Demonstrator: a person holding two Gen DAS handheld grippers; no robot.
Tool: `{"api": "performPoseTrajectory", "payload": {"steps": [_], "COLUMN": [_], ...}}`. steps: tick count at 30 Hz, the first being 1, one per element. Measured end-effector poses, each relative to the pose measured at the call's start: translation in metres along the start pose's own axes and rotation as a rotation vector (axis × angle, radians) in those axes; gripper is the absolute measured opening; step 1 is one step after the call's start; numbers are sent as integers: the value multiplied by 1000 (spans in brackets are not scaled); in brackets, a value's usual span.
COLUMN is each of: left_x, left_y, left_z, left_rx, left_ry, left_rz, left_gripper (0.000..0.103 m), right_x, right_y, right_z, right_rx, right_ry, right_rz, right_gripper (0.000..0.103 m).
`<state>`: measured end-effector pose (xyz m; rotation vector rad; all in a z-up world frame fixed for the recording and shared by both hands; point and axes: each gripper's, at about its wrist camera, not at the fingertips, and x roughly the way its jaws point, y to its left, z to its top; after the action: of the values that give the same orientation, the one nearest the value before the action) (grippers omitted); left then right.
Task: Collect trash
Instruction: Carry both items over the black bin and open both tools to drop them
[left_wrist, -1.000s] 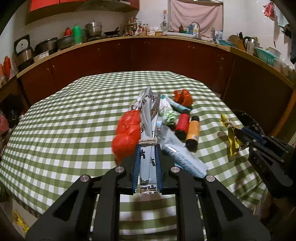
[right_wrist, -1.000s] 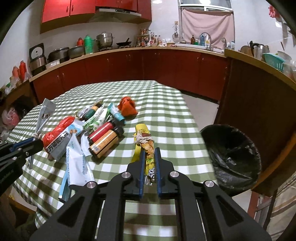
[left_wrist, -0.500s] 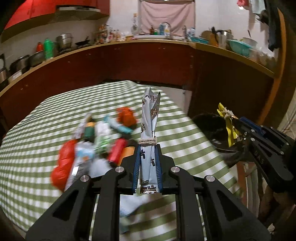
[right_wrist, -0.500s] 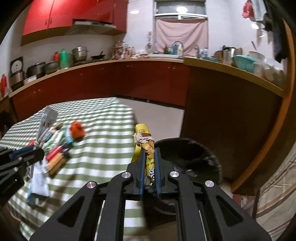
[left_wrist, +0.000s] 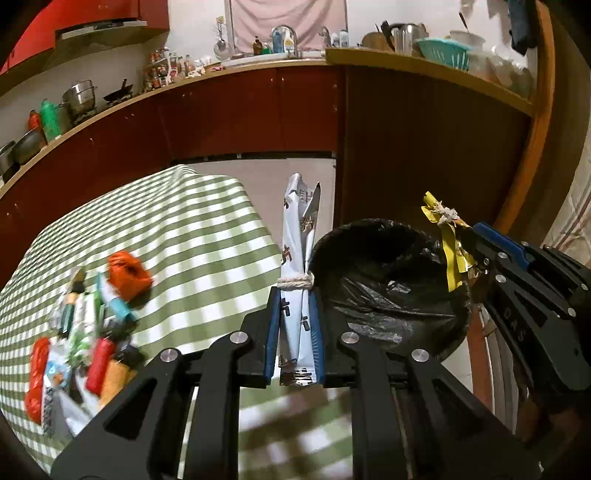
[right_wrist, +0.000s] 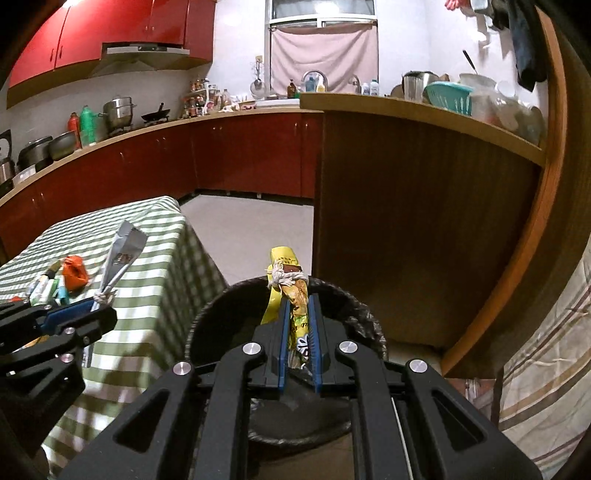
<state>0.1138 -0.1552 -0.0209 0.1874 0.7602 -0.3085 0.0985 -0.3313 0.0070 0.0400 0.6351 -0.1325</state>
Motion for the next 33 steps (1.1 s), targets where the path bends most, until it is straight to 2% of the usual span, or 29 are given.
{"api": "performPoseTrajectory", "payload": {"steps": [7,15,17,19,24,25,27,29,33], "left_x": [35,59,63,66,61,59,56,48,29], "left_y": [-20,-28,-28,-28,-27,-26,-23,-19,-6], "left_z": [15,29,31,32,32,31,32,32,28], "left_rx": [17,22,23,19,9,0,-11,-19,-29], "left_ry": [53,95,111,117,110,110,108,96,70], "left_rz": [-1,2,-1,-4,4,3,3,8,32], "left_gripper": [15,17,23,36,43,45,48,52,60], "right_x": [28,47,51,54,53,51,46,40,25], "right_y": [-22,-27,-28,-29,-34,-34,-32,-29,-23], "right_z": [-1,-3,-4,-4,-4,-4,-2,-1,0], "right_rx": [19,34,33,36,53,56,57,60,78], "right_ry": [30,55,59,64,69,68,58,47,26], "right_rz": [0,16,17,21,14,13,7,4,-4], "right_gripper": [11,11,11,12,19,21,36,47,60]}}
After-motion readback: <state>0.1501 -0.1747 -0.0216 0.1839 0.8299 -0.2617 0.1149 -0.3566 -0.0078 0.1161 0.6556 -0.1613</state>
